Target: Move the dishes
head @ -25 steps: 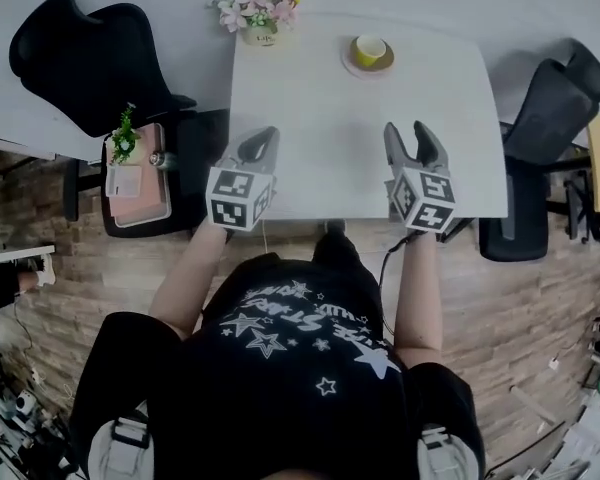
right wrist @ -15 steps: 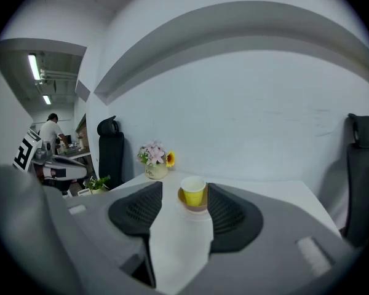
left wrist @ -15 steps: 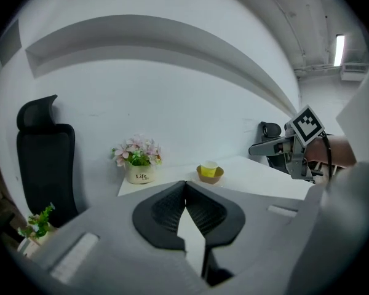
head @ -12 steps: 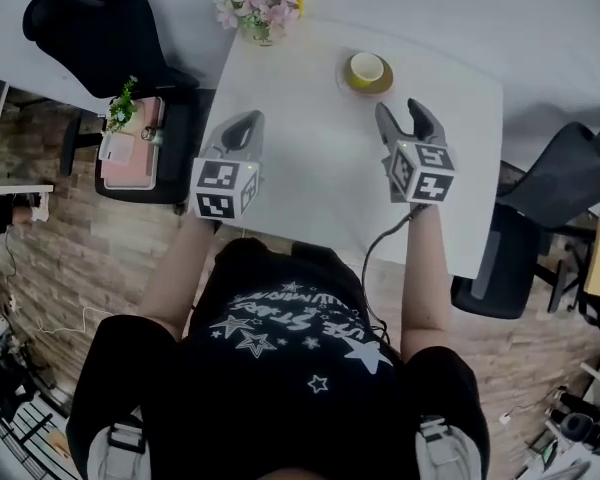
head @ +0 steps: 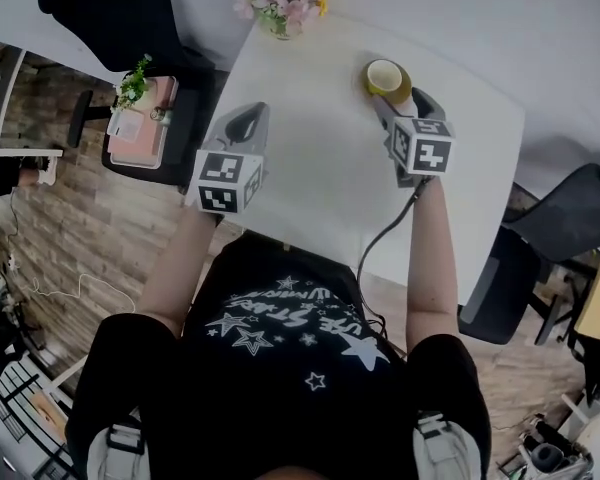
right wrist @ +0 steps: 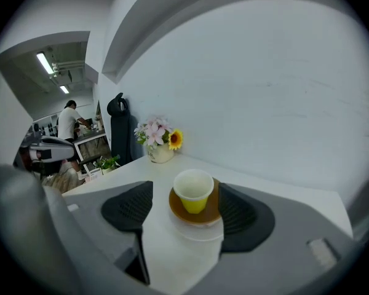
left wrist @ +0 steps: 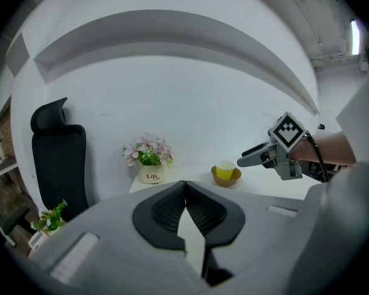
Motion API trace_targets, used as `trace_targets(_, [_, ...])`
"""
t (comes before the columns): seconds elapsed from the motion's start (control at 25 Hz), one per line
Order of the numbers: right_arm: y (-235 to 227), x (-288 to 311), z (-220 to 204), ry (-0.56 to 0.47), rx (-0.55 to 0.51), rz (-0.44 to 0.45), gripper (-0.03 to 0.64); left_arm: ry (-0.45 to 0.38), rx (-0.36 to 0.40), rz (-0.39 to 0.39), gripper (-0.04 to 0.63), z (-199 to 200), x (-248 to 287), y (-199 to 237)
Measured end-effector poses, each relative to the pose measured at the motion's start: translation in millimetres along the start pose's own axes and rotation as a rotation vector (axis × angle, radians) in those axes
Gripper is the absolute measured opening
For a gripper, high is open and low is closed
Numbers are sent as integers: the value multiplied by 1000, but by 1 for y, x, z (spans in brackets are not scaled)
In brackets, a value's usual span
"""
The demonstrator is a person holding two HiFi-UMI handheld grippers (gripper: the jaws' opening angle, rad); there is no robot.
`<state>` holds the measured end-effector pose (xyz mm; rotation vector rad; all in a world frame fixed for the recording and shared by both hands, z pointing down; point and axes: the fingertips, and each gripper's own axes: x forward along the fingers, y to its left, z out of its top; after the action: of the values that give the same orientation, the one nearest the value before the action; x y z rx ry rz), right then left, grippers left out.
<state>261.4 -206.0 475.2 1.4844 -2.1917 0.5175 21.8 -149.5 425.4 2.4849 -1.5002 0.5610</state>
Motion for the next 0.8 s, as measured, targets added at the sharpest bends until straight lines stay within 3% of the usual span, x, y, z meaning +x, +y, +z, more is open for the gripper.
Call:
trace_targets(0.48, [-7, 51, 1, 152, -89, -53, 357, 0, -13, -60, 11, 6, 29, 18])
trace_targets(0.8, [-11, 69, -8, 235, -92, -93, 357, 5, -18, -124, 11, 5, 48, 30])
